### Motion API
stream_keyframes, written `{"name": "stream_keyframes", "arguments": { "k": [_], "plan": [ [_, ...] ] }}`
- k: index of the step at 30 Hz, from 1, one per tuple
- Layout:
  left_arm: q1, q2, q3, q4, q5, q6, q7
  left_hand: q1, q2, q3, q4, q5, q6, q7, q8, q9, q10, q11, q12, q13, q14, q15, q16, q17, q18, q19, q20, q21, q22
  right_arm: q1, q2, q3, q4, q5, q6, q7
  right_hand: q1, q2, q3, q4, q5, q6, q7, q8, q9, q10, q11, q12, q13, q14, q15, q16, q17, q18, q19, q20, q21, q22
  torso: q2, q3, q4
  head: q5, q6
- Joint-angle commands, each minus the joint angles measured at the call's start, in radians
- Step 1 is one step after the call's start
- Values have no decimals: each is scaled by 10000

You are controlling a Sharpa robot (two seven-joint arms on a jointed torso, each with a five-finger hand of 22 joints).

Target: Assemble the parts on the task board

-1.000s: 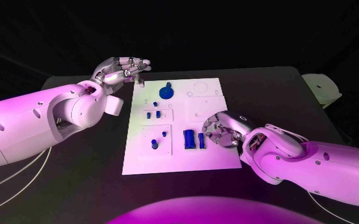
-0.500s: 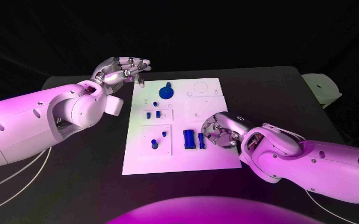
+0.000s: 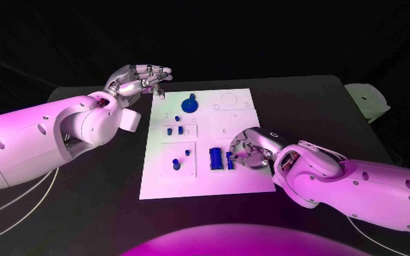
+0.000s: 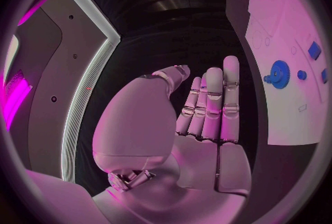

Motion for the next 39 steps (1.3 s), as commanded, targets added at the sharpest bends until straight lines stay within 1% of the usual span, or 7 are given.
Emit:
{"name": "stream_keyframes", "arguments": {
  "k": [1,5,9,15,25,30,39],
  "plan": [
    [8,10,6,22,3,126,60,-92,19,63,-17,33,-38,103,47,-16,-65,-15,45,5,-80,-8,68,-8,153,7,50,-32,-15,-36,25,-19,18,-362,-544,-387,-226,-117,-266,139,-154,-215,88,-133,-90,-144,69,-208,1180,895,113,-21,1914,-143,1081,86,46,2629,0,-2,12,-3,13],
    [8,2,6,24,3,126,57,-92,19,63,-17,33,-38,103,47,-16,-65,-15,45,5,-80,-8,68,-8,153,7,50,-32,-15,-38,23,-19,18,-518,-902,-554,-402,-287,-683,368,-156,-360,142,-214,-159,-269,128,-390,1088,881,171,-47,1864,-143,1081,143,46,2629,6,-2,10,6,13],
    [8,-7,6,31,3,129,52,-92,19,63,-17,33,-38,103,47,-16,-65,-15,45,5,-80,-8,68,-8,153,7,50,-32,-15,-40,26,-19,16,-610,-1077,-629,-384,-318,-771,391,-158,-360,139,-207,-163,-281,128,-395,1083,880,173,-50,1858,-143,1081,150,46,2629,7,-9,5,10,10],
    [8,-12,6,37,3,135,47,-92,19,63,-17,33,-38,103,47,-16,-65,-15,45,5,-80,-8,68,-8,153,7,50,-32,-15,-43,42,-19,13,-647,-1115,-671,-356,-318,-898,448,-166,-305,121,-160,-155,-280,116,-370,1091,879,167,-51,1856,-143,1081,154,46,2629,2,-6,11,10,14],
    [8,-19,6,50,3,147,42,-92,19,63,-17,33,-38,103,47,-16,-65,-15,45,5,-80,-8,68,-8,153,7,50,-32,-15,-87,212,-19,-164,-660,-811,-792,-298,-294,-1151,587,-186,-172,66,-38,-123,-268,73,-321,1103,878,134,-52,1855,-143,1081,137,46,2629,11,3,14,25,-4],
    [8,-27,6,58,3,150,37,-92,19,63,-17,33,-38,103,47,-16,-65,-15,45,5,-80,-8,68,-8,153,7,50,-32,-15,-134,310,-19,-245,-690,-634,-843,-146,-268,-1366,665,-187,-11,-8,134,-58,-243,11,-261,1120,880,82,-49,1864,-143,1081,96,46,2629,18,7,16,33,-28],
    [9,-40,7,69,-2,157,30,-92,19,63,-17,33,-38,103,47,-16,-65,-15,45,5,-80,-8,68,-8,153,7,50,-32,-15,-168,345,-20,-413,-948,-316,-922,416,-249,-1735,613,-188,258,-177,569,138,-148,-137,-62,1195,892,-43,-24,1919,-143,1081,-16,46,2629,1,-6,3,42,-80]
  ]
}}
